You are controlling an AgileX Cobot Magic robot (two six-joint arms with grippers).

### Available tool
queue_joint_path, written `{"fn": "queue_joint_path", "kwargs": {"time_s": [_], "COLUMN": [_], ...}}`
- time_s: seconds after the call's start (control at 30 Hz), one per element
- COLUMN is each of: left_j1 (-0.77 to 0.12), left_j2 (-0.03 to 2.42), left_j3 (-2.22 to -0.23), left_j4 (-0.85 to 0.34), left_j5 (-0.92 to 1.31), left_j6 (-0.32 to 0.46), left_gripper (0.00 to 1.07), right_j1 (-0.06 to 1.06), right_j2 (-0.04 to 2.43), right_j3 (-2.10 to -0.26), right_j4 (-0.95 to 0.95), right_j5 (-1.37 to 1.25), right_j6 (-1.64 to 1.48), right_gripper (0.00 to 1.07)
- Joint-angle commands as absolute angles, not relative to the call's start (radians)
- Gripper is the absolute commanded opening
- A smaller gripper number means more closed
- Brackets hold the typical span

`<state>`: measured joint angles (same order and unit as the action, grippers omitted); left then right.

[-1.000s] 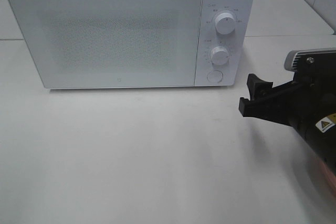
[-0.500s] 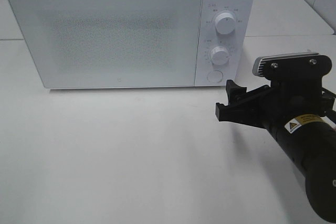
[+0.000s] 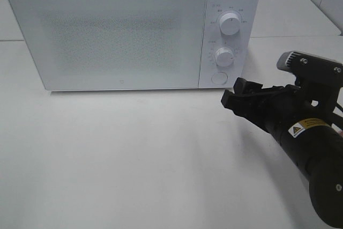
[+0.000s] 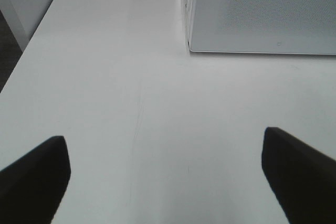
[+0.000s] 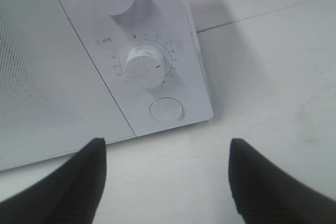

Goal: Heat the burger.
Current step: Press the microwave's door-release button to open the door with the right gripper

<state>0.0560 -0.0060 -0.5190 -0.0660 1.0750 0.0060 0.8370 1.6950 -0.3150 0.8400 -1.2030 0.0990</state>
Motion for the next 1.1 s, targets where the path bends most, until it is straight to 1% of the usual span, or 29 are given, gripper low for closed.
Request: {"fn": "queue_joint_path", "kwargs": {"time_s": [0.03,0.07,0.1,0.17,0.2,0.23,0.27,0.33,0.37,0.4,0.43,0.47,0.5,0.53,0.6,0.63,0.67,0.7,0.73,0.77,1.1], "left_j1": [0.052,0.052,0.052,0.052,0.052,0.052,0.052,0.052,0.052,0.052,0.052,0.052,0.052,0.052,0.052,0.052,0.052,0.052,0.052,0.052,0.052], "left_j2": [-0.028,-0.028,-0.028,-0.028,-0.028,-0.028,-0.028,-0.028,-0.028,-0.028,-0.028,-0.028,-0.028,-0.028,-0.028,-0.028,-0.028,-0.028,-0.028,-0.028,-0.028], "left_j3": [-0.516,-0.516,-0.516,-0.516,-0.516,-0.516,-0.516,-0.516,-0.516,-0.516,-0.516,-0.516,-0.516,-0.516,-0.516,-0.516,-0.516,-0.516,-0.516,-0.516,-0.516], "left_j4": [-0.073,-0.073,-0.073,-0.073,-0.073,-0.073,-0.073,-0.073,-0.073,-0.073,-0.073,-0.073,-0.073,-0.073,-0.073,-0.073,-0.073,-0.073,-0.073,-0.073,-0.073], "left_j5": [1.066,1.066,1.066,1.066,1.066,1.066,1.066,1.066,1.066,1.066,1.066,1.066,1.066,1.066,1.066,1.066,1.066,1.066,1.066,1.066,1.066], "left_j6": [0.006,0.006,0.006,0.006,0.006,0.006,0.006,0.006,0.006,0.006,0.006,0.006,0.006,0.006,0.006,0.006,0.006,0.006,0.006,0.006,0.006], "left_gripper": [0.91,0.91,0.91,0.91,0.91,0.91,0.91,0.91,0.91,0.91,0.91,0.91,0.91,0.91,0.91,0.91,0.91,0.91,0.91,0.91,0.91], "right_j1": [0.841,0.841,0.841,0.841,0.841,0.841,0.841,0.841,0.841,0.841,0.841,0.841,0.841,0.841,0.841,0.841,0.841,0.841,0.841,0.841,0.838], "right_j2": [1.694,1.694,1.694,1.694,1.694,1.694,1.694,1.694,1.694,1.694,1.694,1.694,1.694,1.694,1.694,1.694,1.694,1.694,1.694,1.694,1.694], "right_j3": [-0.320,-0.320,-0.320,-0.320,-0.320,-0.320,-0.320,-0.320,-0.320,-0.320,-0.320,-0.320,-0.320,-0.320,-0.320,-0.320,-0.320,-0.320,-0.320,-0.320,-0.320], "right_j4": [0.837,0.837,0.837,0.837,0.837,0.836,0.836,0.823,0.823,0.816,0.816,0.806,0.800,0.800,0.798,0.798,0.798,0.798,0.798,0.798,0.811], "right_j5": [-1.205,-1.205,-1.205,-1.203,-1.203,-1.198,-1.198,-1.188,-1.188,-1.175,-1.175,-1.158,-1.150,-1.150,-1.148,-1.148,-1.148,-1.148,-1.148,-1.148,-1.135], "right_j6": [0.304,0.406,0.406,0.565,0.565,0.667,0.667,0.829,0.829,0.915,0.915,0.989,1.028,1.028,1.124,1.124,1.164,1.164,1.194,1.203,1.255], "right_gripper": [0.59,0.55,0.55,0.48,0.48,0.44,0.44,0.36,0.36,0.30,0.30,0.25,0.23,0.23,0.16,0.16,0.10,0.10,0.03,0.00,0.00]}}
